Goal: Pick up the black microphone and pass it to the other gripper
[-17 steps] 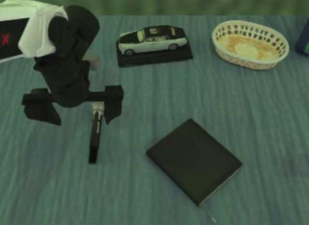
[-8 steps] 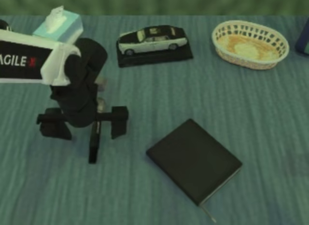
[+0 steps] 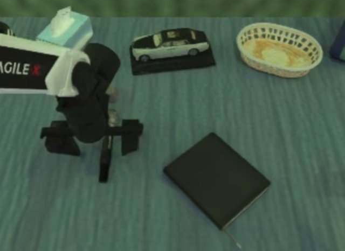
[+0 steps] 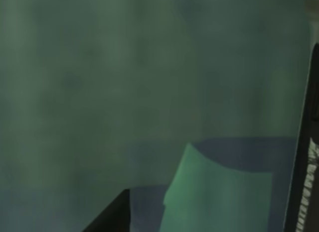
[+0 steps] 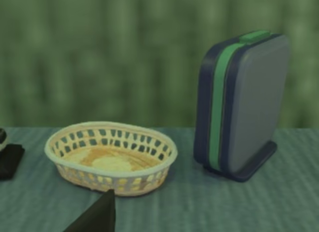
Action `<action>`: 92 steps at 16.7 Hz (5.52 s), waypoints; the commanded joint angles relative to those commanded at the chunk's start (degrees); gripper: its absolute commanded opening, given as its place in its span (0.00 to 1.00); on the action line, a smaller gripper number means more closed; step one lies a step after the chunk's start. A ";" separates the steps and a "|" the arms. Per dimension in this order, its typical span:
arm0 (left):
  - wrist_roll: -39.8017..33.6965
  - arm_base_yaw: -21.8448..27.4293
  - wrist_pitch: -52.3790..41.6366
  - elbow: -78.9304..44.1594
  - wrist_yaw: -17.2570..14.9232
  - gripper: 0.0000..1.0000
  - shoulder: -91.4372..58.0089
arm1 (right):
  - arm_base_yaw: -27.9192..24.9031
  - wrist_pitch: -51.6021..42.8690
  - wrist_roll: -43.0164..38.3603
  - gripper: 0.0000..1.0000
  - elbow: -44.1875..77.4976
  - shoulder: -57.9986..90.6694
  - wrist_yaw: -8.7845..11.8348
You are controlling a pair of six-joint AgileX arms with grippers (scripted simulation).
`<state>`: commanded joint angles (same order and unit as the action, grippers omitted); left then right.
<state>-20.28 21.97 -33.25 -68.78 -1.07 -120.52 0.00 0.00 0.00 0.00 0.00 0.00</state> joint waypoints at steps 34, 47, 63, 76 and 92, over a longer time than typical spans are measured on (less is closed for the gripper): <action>13.05 -1.72 47.79 12.38 -14.39 0.00 13.89 | 0.00 0.00 0.00 1.00 0.00 0.00 0.00; 21.29 -3.25 81.50 22.32 -26.17 0.00 25.37 | 0.00 0.00 0.00 1.00 0.00 0.00 0.00; 20.21 14.31 78.67 23.38 -7.54 0.00 33.52 | 0.00 0.00 0.00 1.00 0.00 0.00 0.00; 20.21 14.31 78.67 23.38 -7.54 0.00 33.52 | -1.47 1.17 0.13 1.00 3.04 3.82 2.83; 20.21 14.31 78.67 23.38 -7.54 0.00 33.52 | -18.48 20.64 0.21 1.00 46.92 69.27 37.56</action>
<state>-0.07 36.28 45.41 -45.40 -8.61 -86.99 -18.48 20.64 0.21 46.92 69.27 37.56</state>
